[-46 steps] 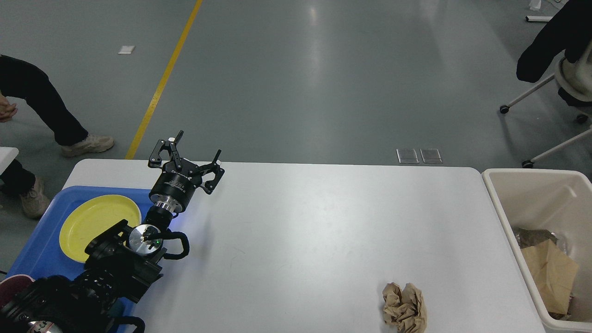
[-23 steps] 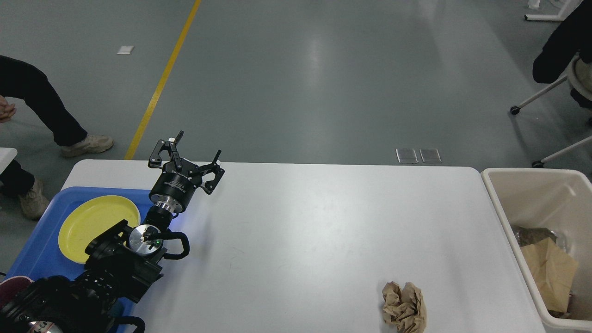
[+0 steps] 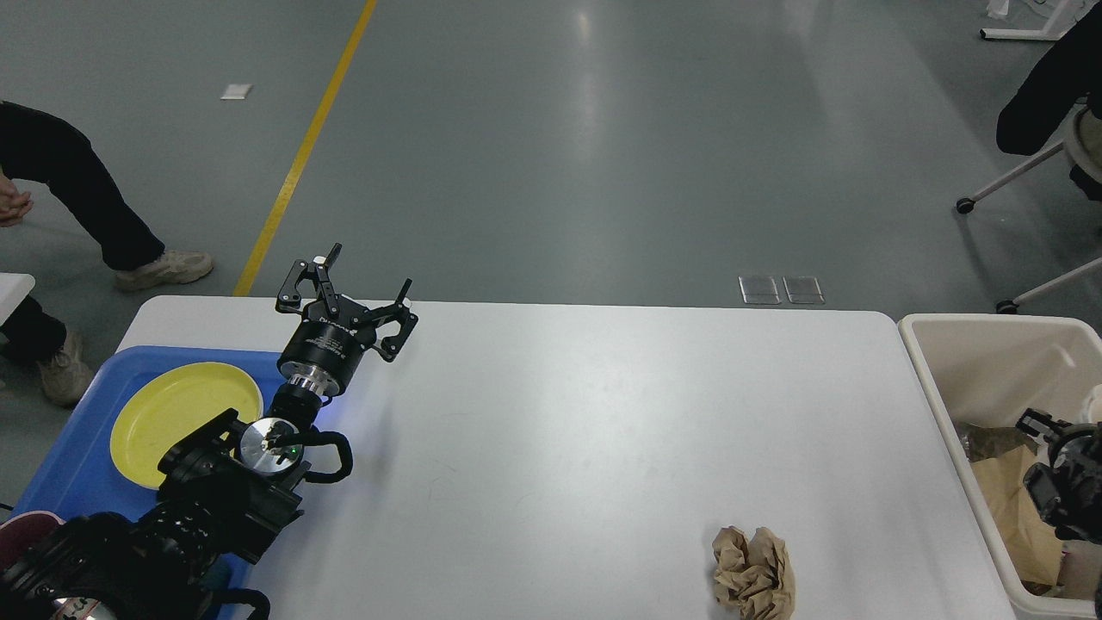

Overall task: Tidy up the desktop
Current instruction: 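Move the right gripper over the crumpled brown paper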

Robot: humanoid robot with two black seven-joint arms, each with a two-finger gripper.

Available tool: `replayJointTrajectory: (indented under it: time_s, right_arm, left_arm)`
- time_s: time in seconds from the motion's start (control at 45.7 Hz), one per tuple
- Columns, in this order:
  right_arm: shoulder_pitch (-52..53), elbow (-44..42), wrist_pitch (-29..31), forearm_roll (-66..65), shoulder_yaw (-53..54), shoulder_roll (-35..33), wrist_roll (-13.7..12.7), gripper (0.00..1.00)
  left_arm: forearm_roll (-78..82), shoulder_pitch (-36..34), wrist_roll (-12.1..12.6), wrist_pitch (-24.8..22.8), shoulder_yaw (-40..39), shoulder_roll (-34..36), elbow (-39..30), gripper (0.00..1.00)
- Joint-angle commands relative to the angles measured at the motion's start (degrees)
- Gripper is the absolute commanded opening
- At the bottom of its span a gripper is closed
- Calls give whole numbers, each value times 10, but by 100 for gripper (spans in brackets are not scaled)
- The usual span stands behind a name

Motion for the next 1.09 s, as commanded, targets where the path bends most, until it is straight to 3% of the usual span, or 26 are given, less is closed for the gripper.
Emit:
replayJointTrajectory:
  time_s: [0.0, 0.219, 0.394, 0.504, 0.854, 1.073]
  right_arm:
    - [6, 9, 5, -1, -1, -5, 0, 100]
    - [56, 95, 21, 0, -19, -22, 0, 100]
    - [166, 235, 68, 0, -70, -76, -1, 100]
    - [229, 290, 142, -1, -92, -98, -1, 100]
    - [410, 314, 467, -39, -145, -97, -2, 100]
    - [572, 420, 555, -96, -144, -67, -3, 100]
  left_arm:
    - [1, 0, 0, 0, 0, 0, 0, 97]
    - [0, 0, 0, 0, 0, 0, 0, 97]
    - [0, 0, 0, 0, 0, 0, 0, 97]
    - [0, 0, 0, 0, 0, 0, 0, 97]
    - [0, 0, 0, 0, 0, 0, 0, 97]
    - [0, 0, 0, 0, 0, 0, 0, 97]
